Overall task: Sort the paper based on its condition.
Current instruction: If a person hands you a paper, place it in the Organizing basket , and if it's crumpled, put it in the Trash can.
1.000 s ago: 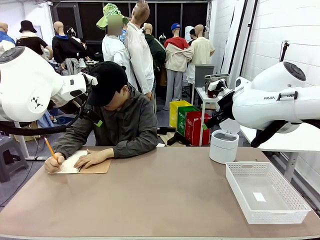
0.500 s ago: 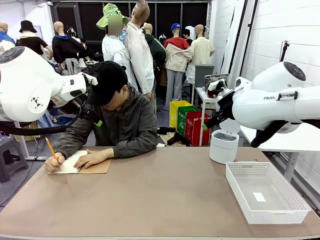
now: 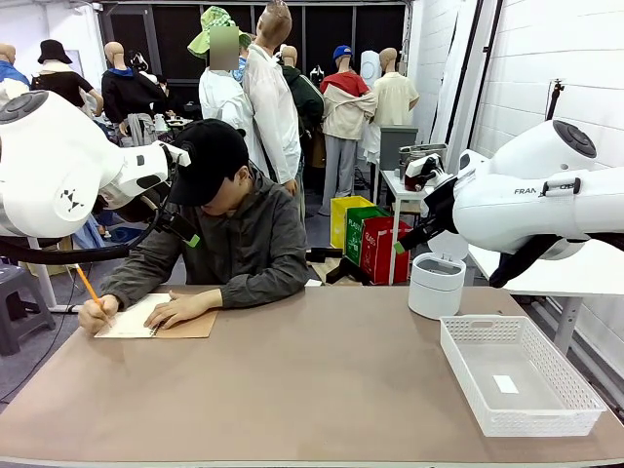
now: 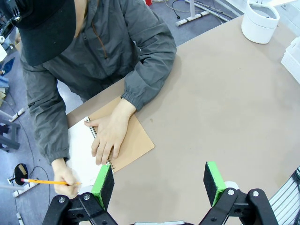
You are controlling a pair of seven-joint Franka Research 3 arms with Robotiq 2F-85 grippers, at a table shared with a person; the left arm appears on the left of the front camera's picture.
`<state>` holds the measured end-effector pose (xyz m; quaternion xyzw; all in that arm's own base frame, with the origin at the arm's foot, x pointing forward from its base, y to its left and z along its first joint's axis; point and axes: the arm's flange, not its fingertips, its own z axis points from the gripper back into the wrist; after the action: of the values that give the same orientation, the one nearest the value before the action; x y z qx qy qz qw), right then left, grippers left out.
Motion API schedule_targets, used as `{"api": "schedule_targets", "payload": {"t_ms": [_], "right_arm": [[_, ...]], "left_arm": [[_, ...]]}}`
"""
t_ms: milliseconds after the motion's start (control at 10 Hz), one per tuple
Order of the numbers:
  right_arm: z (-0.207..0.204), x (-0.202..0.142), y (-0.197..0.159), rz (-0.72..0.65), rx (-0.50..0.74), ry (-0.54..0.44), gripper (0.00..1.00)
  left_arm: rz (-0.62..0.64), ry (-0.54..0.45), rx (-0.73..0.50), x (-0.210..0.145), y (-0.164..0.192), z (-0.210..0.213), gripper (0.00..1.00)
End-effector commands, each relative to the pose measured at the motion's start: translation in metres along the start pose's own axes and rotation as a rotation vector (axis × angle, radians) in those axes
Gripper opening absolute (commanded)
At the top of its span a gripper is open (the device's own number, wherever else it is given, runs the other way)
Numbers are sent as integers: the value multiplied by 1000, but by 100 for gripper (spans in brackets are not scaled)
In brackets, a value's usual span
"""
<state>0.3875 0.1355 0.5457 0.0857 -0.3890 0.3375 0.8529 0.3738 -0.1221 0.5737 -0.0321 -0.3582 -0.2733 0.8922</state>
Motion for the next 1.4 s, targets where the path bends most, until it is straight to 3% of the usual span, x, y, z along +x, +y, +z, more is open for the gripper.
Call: {"api": "schedule_targets", "payload": {"t_ms": [0,1300], "right_arm": [[0,0,0,-1,1,0,100],[0,0,0,-1,1,0,100]], "left_arm": [[-1,-3,-2,0,1,1,100],[-1,-3,-2,0,1,1,100]]}}
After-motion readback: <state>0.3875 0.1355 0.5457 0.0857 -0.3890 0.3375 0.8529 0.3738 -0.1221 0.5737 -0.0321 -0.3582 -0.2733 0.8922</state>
